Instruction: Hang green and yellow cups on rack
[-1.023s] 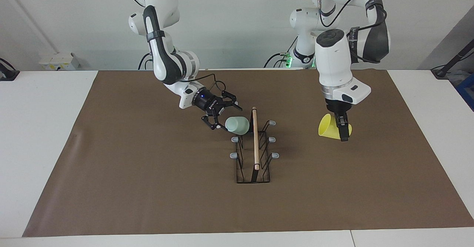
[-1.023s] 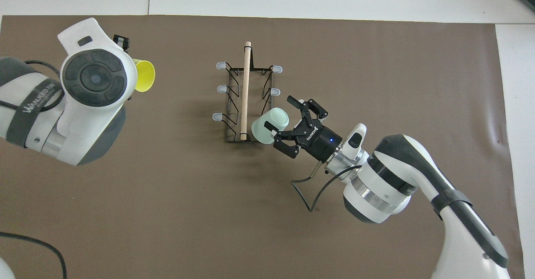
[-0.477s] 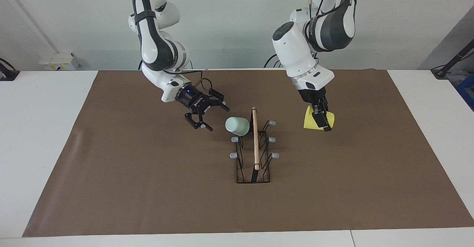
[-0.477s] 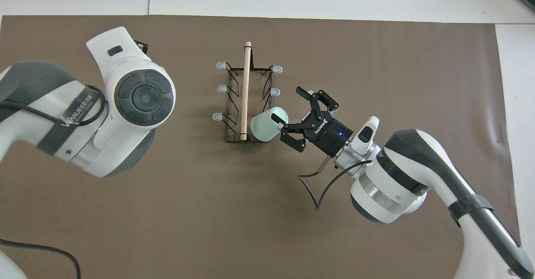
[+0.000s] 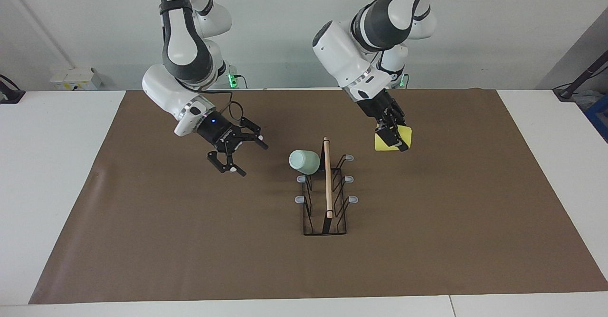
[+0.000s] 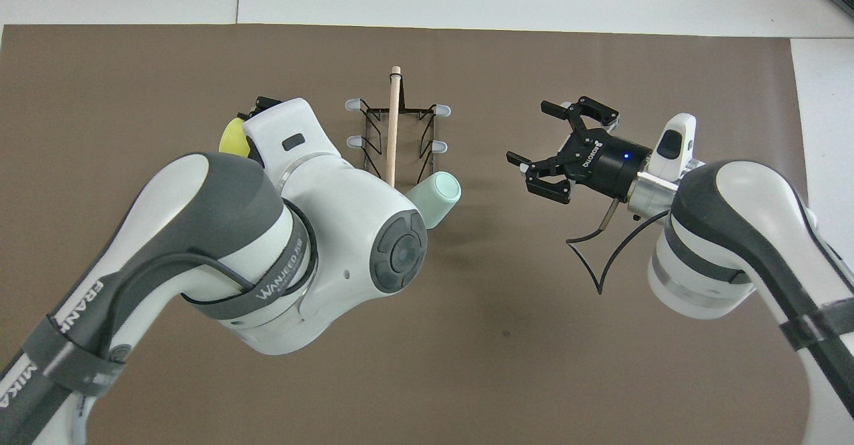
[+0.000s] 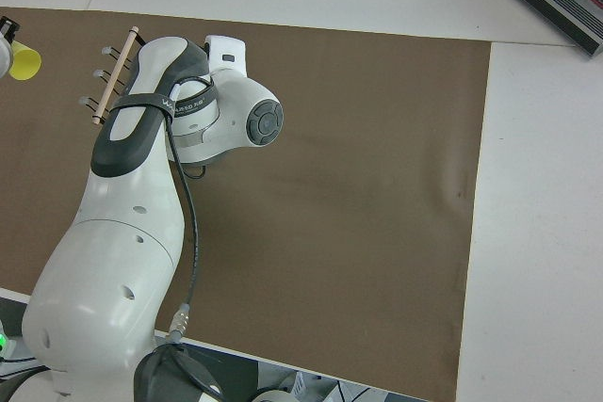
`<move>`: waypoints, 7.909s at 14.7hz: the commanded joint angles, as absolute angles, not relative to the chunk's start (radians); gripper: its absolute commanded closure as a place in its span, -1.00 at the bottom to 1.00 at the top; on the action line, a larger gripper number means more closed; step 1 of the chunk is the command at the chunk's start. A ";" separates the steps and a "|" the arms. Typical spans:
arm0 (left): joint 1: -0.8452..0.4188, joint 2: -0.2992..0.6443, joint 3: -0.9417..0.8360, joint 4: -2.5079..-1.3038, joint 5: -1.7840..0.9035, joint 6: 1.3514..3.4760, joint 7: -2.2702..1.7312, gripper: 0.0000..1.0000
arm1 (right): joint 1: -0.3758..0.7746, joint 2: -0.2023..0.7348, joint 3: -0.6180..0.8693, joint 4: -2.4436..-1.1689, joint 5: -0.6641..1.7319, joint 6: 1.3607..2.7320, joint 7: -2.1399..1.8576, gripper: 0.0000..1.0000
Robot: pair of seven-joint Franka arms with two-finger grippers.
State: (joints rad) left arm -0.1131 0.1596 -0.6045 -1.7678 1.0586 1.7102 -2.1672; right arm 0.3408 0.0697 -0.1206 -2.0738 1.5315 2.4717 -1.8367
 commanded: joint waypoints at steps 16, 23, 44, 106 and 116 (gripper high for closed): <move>-0.275 0.615 -0.750 -1.620 1.526 1.183 -2.361 1.00 | 0.215 -0.127 -0.124 -2.069 0.259 2.332 -0.435 -1.00; -0.287 0.623 -0.759 -1.623 1.522 1.207 -2.381 1.00 | 0.206 -0.132 -0.126 -1.934 0.038 2.045 -0.074 -1.00; -0.310 0.634 -0.773 -1.635 1.505 1.275 -2.421 -0.62 | 0.080 -0.078 -0.124 -1.632 0.032 1.477 0.132 -1.00; -0.107 -0.014 0.012 -1.430 0.029 1.463 0.065 -1.00 | 0.081 -0.066 -0.098 -1.589 -0.018 1.466 0.095 -1.00; -0.092 -0.113 -0.002 -1.567 0.031 1.451 -0.005 -1.00 | 0.081 -0.067 -0.095 -1.594 -0.018 1.470 0.095 -1.00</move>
State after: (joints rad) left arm -0.0943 -0.0393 0.0018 -1.4711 0.0298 1.4502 0.0174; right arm 0.0857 -0.0759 -0.1027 -1.6043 -0.0185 1.4653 0.0967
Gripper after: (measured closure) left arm 0.000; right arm 0.000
